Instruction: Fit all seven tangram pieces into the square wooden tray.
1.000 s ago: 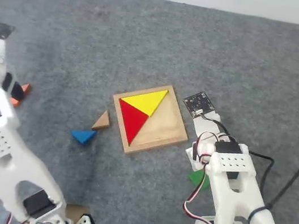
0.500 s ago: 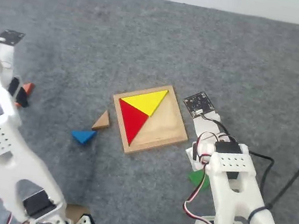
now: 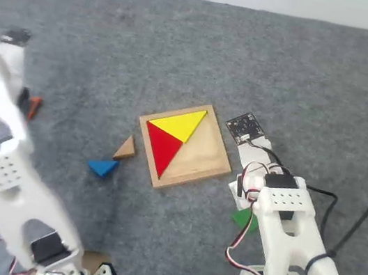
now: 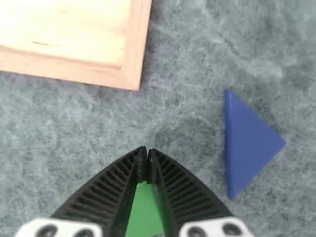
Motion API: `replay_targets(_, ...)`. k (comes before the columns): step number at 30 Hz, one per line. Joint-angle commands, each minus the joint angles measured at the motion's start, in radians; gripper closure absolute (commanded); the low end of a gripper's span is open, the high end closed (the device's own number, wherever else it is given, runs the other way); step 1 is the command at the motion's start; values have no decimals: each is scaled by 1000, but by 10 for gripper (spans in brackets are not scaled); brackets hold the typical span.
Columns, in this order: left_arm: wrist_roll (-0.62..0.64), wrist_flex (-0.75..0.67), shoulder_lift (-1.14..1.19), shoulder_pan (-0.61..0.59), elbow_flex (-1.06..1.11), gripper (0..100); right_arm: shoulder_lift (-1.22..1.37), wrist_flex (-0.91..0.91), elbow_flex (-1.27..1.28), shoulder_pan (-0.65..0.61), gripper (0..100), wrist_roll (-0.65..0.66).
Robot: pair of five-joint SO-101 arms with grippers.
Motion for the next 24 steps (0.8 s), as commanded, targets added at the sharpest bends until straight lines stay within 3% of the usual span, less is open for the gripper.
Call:
replay_targets(1,71,55,-143,83,-19,989,-36,-18,-11,-5,971,6)
replay_targets(7,173,69,-218,170,-21,981,-36,-15,-9,-5,971,8)
replay_targets(12,195,32,-218,95,-19,828,-36,-15,-8,-5,971,9)
replay_targets(21,-49,-83,-216,-77,-19,826,-36,-16,-8,-5,971,9)
replay_targets(24,-29,-138,-164,-80,8,822,-36,-18,-8,-5,971,9)
